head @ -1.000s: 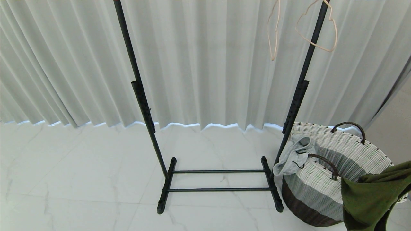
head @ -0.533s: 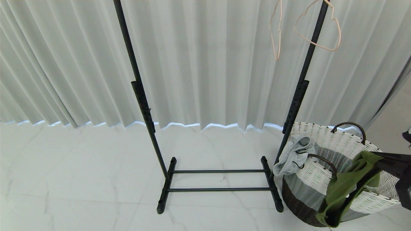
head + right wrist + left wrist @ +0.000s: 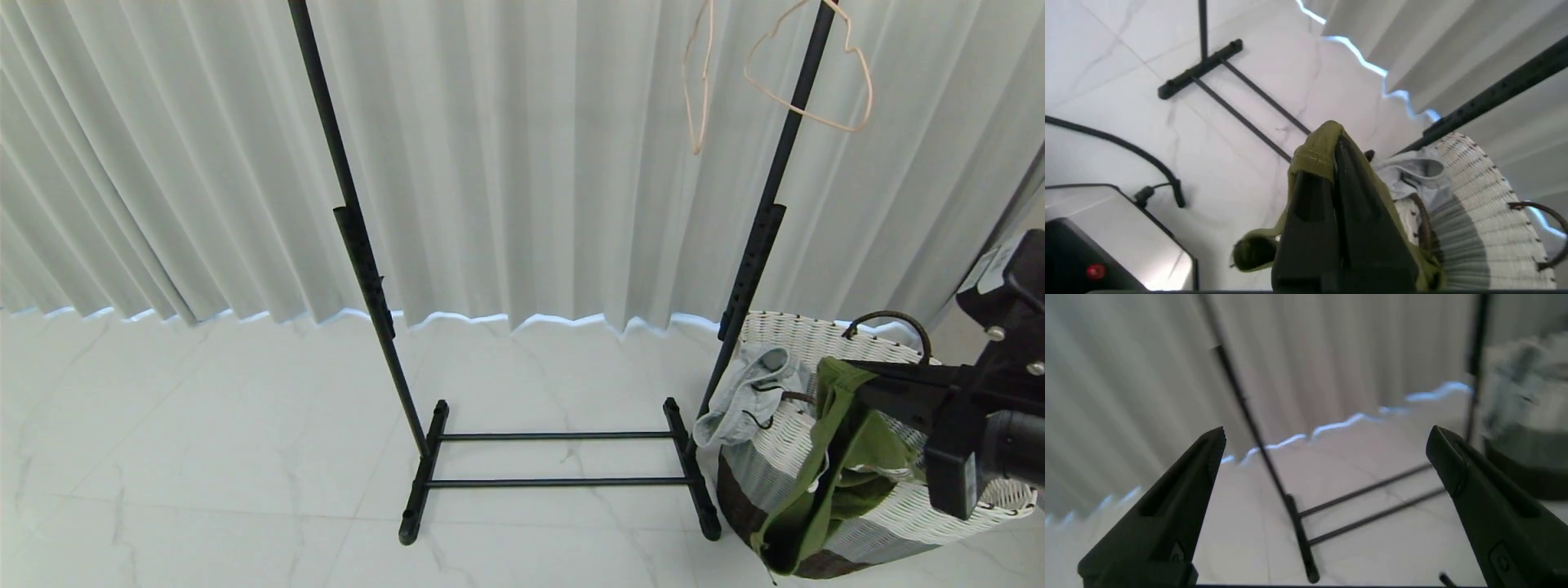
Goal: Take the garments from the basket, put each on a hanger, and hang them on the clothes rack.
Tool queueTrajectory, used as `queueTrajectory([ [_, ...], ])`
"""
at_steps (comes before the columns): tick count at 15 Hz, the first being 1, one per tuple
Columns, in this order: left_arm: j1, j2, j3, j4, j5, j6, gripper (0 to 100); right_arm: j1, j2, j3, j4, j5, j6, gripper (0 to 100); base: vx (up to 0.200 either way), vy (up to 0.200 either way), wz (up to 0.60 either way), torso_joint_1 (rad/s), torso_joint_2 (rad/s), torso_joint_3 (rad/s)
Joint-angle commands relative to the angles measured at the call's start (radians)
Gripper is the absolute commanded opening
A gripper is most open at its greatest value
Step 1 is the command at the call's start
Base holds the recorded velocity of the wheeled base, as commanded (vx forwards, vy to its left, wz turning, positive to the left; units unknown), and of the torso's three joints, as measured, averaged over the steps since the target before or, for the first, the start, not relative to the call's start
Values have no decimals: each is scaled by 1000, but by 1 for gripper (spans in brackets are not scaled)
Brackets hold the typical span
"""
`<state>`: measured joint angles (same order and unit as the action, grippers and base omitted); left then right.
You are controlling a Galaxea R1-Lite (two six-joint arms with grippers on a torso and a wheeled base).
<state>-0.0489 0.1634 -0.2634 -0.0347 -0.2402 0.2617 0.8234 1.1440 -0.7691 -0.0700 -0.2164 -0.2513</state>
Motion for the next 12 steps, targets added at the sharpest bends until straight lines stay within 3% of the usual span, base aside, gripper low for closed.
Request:
queueTrajectory([
  [1,-15,80,-10,-1,-103,68,100,5,19,-2,-7,0,4,0,0,0,0,0,0,0],
  [2,-12,176,-73,-1,-202,67,100,3,17,-4,-16,0,9,0,0,0,0,0,0,0],
  [5,-23,524,-321,-2,-206,30,100,3,10,-2,-17,0,46,0,0,0,0,0,0,0],
  [6,-62,630,-381,-2,-206,16,100,3,10,-4,-17,0,56,0,0,0,0,0,0,0],
  [9,-289,884,-519,-2,-189,-104,100,0,5,-10,-17,-1,76,0,0,0,0,0,0,0],
  [12,-506,1062,-534,-4,-27,-200,100,-1,19,-39,-17,0,130,0,0,0,0,0,0,0],
])
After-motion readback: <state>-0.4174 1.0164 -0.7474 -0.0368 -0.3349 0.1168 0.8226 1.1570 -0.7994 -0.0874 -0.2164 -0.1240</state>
